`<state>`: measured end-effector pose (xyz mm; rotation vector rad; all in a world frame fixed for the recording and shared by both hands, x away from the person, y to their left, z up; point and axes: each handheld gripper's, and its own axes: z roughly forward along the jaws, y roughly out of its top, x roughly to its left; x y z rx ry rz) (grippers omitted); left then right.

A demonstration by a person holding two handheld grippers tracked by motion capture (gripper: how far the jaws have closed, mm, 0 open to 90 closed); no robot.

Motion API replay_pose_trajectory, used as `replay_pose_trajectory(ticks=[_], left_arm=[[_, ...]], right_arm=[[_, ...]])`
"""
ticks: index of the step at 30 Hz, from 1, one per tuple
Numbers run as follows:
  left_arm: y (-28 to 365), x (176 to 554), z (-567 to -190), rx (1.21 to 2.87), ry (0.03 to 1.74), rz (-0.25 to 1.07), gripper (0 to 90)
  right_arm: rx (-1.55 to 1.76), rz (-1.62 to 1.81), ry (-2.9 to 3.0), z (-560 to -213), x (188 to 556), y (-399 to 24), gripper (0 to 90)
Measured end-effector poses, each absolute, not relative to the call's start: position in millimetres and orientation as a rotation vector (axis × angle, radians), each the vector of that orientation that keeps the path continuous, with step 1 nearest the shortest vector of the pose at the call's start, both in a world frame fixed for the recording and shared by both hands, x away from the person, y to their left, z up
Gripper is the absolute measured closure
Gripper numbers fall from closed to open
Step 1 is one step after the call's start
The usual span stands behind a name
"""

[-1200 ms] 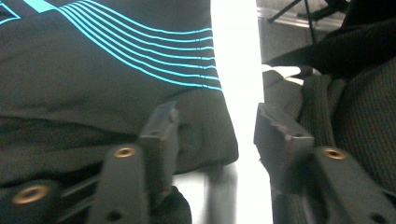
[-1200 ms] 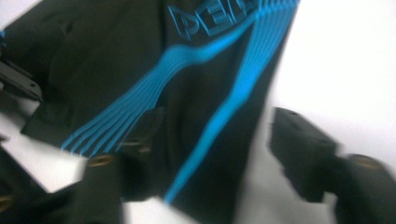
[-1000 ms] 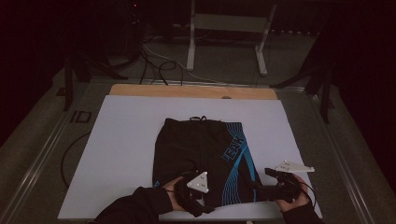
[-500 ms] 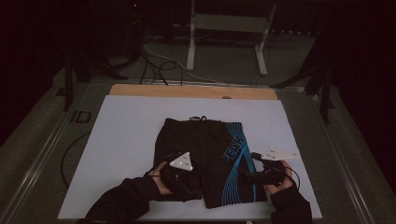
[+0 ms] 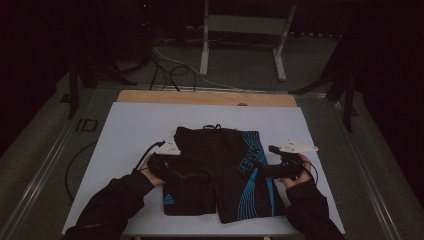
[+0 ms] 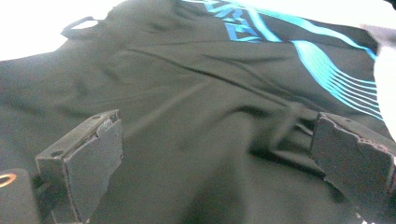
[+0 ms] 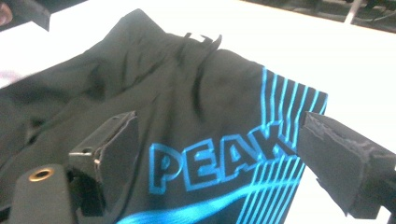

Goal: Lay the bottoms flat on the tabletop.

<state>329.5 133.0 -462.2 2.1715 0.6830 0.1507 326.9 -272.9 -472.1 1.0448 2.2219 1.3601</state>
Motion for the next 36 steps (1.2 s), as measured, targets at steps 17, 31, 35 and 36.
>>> replay_pose_trajectory(ticks=[17,31,35,36], left_arm=[[166,397,-468,2.128,0.943,0.216,7.1],[171,444,-491,2.028,1.127,0.154,21.8],[170,451,-497,2.001,1.168,0.108,32.4],[170,452,-498,1.997,1.185,0.102,32.4]], right_arm=[[1.205,1.283,2.254,-485,385,-274,9.8],[1.323,1.188,2.189,-494,426,-273,21.9],[1.362,1.179,2.184,-499,435,-273,23.8],[1.379,1.161,2.182,-501,438,-273,23.8]])
